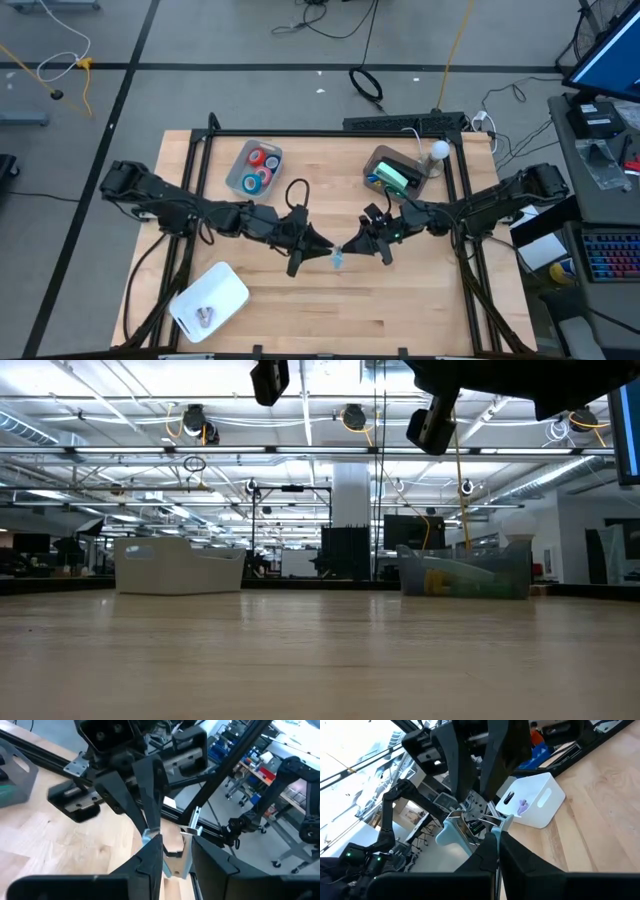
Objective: Pick and place Stapler, Stapler remover, tape
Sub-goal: Put the gray staple remover into the white bin
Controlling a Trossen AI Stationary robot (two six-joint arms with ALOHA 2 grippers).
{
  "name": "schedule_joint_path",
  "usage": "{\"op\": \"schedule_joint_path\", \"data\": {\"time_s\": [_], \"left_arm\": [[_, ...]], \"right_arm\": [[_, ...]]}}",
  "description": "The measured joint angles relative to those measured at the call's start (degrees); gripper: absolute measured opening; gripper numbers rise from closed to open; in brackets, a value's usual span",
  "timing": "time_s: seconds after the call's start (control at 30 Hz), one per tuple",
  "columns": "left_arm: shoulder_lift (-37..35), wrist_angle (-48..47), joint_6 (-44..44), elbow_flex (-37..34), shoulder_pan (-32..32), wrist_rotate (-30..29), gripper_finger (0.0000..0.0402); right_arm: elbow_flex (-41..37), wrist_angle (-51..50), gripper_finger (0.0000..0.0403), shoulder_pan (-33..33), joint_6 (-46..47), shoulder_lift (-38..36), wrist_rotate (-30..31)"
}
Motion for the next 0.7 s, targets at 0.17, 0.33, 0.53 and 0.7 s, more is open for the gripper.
{"op": "schedule_joint_path", "data": {"time_s": [0.17,0.33,0.53,0.7], "left_arm": [[0.7,-0.16,-1.53,-0.04,0.02,2.0,0.0104],[1.28,0.02,-1.55,-0.07,0.02,2.39,0.0104],[1.55,0.0,-2.38,-0.07,0.02,2.72,0.0104],[1.55,-1.81,-1.76,-0.07,0.25,3.26,0.0104]], "right_arm": [[0.0,0.11,0.0,-0.78,-0.07,0.0,0.07],[0.0,0.08,0.0,-1.61,-0.06,0.0,-0.63],[0.0,-0.4,0.0,-2.27,-0.07,-0.02,-0.94],[0.0,-1.04,0.0,-2.36,-0.02,0.0,-2.11]]}}
